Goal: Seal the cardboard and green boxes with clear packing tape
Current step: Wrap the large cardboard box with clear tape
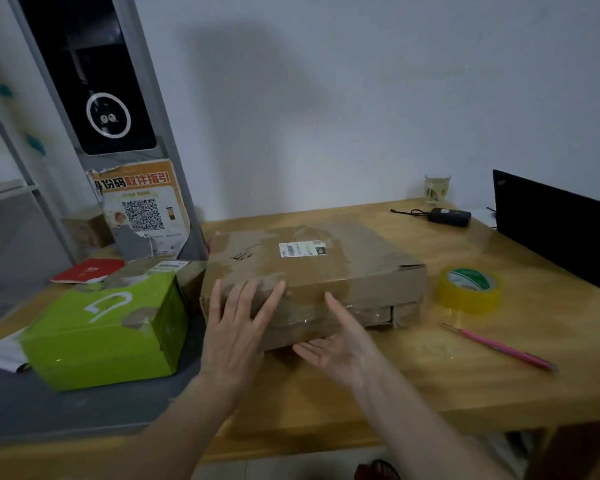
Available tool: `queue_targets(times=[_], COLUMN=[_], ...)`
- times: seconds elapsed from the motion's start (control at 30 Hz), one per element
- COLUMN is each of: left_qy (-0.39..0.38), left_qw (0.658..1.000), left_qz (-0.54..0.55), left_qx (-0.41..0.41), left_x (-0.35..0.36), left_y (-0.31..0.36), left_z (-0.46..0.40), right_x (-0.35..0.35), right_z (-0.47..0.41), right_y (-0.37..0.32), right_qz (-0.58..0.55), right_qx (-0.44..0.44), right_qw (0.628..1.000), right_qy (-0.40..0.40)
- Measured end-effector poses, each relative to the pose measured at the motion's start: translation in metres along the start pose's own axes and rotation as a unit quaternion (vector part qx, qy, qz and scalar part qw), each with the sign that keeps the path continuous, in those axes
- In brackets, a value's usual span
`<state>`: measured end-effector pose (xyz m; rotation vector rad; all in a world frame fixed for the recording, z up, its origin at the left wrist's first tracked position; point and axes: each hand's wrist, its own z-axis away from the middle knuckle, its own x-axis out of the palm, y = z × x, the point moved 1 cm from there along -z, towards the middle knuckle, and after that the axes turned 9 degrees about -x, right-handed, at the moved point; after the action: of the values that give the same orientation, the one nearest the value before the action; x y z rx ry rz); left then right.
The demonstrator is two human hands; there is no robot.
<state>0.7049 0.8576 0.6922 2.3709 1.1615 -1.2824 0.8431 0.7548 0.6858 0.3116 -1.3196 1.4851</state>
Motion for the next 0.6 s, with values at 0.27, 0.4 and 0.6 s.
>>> queue_targets(times=[0.27, 0.4, 0.6], left_qy=[-0.006, 0.002, 0.036], left_qw=[1.0, 0.997, 0.977], left_qz=[0.002, 0.046, 0.207], left_qx=[-0.012, -0.065, -0.037], left_x=[0.014, 0.009, -0.006], left_y=[-0.013, -0.004, 0.046], left_z=[0.017, 0.008, -0.002], right_x=[0.002, -0.004, -0.016], right_z=[-0.007, -0.007, 0.002], right_y=[0.017, 0.009, -0.014], right_qz=[0.063, 0.164, 0.256], right_qx=[0.048, 0.122, 0.025], right_qw=[0.997, 0.975, 0.952], right_qy=[-0.02, -0.088, -0.167])
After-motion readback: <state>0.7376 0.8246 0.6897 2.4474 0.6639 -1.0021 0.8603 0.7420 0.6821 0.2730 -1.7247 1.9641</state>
